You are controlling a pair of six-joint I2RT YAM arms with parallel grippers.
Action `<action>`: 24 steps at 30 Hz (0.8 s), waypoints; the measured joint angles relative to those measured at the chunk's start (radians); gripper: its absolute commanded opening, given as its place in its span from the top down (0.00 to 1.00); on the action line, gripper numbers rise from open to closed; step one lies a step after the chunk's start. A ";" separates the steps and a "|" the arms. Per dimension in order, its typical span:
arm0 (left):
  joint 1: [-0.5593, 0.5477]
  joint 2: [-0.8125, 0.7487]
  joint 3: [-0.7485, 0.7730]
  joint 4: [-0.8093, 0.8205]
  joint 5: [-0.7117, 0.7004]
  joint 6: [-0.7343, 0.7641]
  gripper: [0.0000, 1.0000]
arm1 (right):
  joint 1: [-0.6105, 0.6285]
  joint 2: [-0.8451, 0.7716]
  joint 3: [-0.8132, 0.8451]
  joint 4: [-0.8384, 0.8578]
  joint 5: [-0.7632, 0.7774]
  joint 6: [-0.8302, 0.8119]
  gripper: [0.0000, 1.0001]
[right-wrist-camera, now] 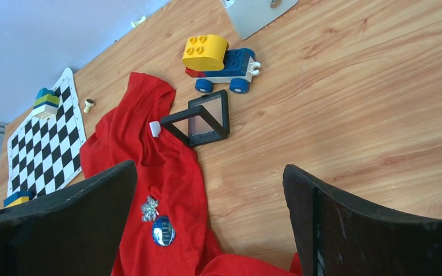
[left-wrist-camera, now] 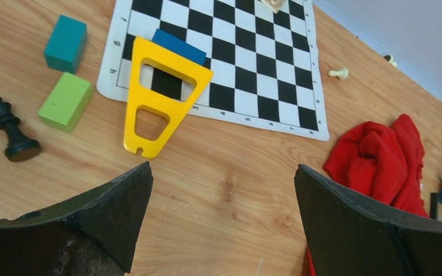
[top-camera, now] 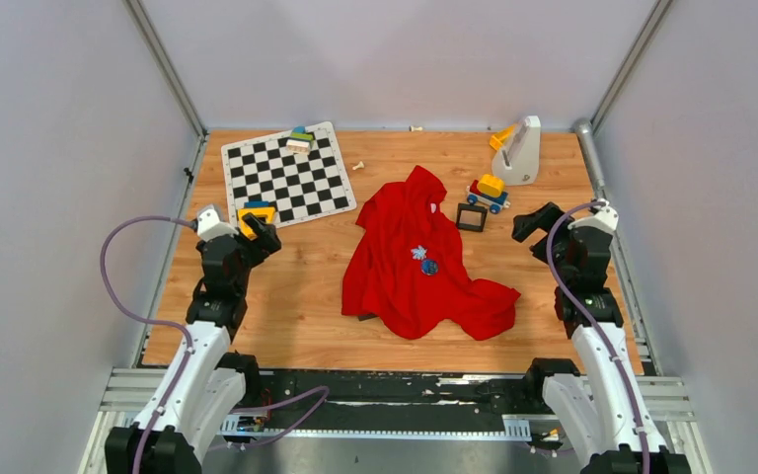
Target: Remove the brooch from the garment
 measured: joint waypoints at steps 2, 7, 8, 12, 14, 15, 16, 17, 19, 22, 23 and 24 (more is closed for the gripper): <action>0.000 0.000 -0.012 0.010 0.019 -0.025 0.00 | 0.000 0.005 0.000 0.000 -0.011 0.009 0.00; 0.000 -0.001 -0.064 0.046 0.066 -0.077 0.00 | 0.000 0.089 0.004 0.001 -0.042 0.014 0.00; 0.000 0.000 -0.082 0.064 0.088 -0.077 0.00 | 0.000 0.109 0.006 -0.001 -0.043 0.017 0.00; 0.000 0.015 -0.107 0.103 0.175 -0.076 0.00 | 0.005 0.180 0.034 -0.014 -0.046 0.032 0.00; 0.000 0.033 -0.107 0.141 0.227 -0.076 0.00 | 0.011 0.206 0.053 -0.010 -0.047 0.039 0.00; 0.000 0.041 -0.107 0.157 0.249 -0.076 0.00 | 0.013 0.220 0.061 -0.007 -0.048 0.042 0.00; -0.003 0.052 -0.107 0.179 0.279 -0.075 0.00 | 0.016 0.231 0.067 -0.003 -0.048 0.043 0.00; -0.005 0.063 -0.107 0.197 0.304 -0.074 0.00 | 0.027 0.248 0.076 0.001 -0.047 0.047 0.00; -0.016 0.084 -0.107 0.232 0.349 -0.073 0.00 | 0.047 0.279 0.092 0.007 -0.046 0.047 0.00; -0.046 0.120 -0.107 0.277 0.403 -0.069 0.00 | 0.097 0.338 0.120 0.011 -0.024 0.047 0.00; -0.061 0.135 -0.107 0.290 0.415 -0.065 0.00 | 0.112 0.352 0.127 0.013 -0.013 0.047 0.00; -0.079 0.151 -0.105 0.300 0.425 -0.060 0.00 | 0.132 0.372 0.138 0.014 0.001 0.046 0.00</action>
